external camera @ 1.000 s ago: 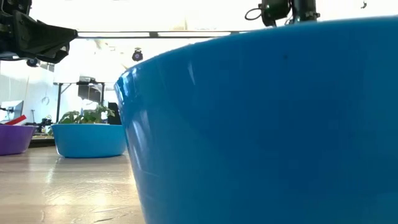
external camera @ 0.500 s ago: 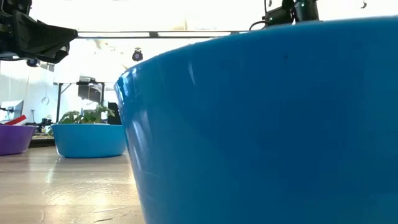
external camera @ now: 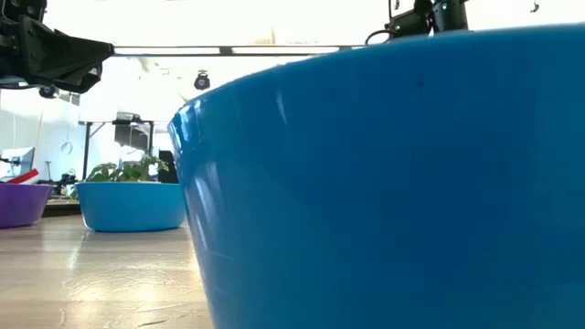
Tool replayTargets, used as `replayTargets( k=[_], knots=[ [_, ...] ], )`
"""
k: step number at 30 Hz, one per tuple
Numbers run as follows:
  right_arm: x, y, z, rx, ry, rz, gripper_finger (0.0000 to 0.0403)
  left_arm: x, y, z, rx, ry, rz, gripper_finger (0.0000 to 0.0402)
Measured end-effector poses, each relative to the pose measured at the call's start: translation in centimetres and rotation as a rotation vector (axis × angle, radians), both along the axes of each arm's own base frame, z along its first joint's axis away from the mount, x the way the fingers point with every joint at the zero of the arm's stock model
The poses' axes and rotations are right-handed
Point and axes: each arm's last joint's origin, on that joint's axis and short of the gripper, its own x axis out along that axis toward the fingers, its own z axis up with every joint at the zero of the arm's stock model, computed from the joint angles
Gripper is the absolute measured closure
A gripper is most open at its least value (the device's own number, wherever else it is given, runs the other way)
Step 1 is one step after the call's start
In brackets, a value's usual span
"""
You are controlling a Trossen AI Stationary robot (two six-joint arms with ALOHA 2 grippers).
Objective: Pick & Place Mini bowls
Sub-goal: Put the right purple bowl on the shelf
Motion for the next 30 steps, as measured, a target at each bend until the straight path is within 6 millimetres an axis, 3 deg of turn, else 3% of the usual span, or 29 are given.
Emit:
replayTargets(
  k=[25,30],
  knots=[
    [0.01,-0.03,-0.01,-0.007,0.006,0.002,0.0394,0.0,0.0,0.01,0.0,0.0,0.0,0.0402],
    [0.04,-0.06,-0.01,-0.011,0.004,0.004,0.0372,0.0,0.0,0.01,0.0,0.0,0.0,0.0402]
  ],
)
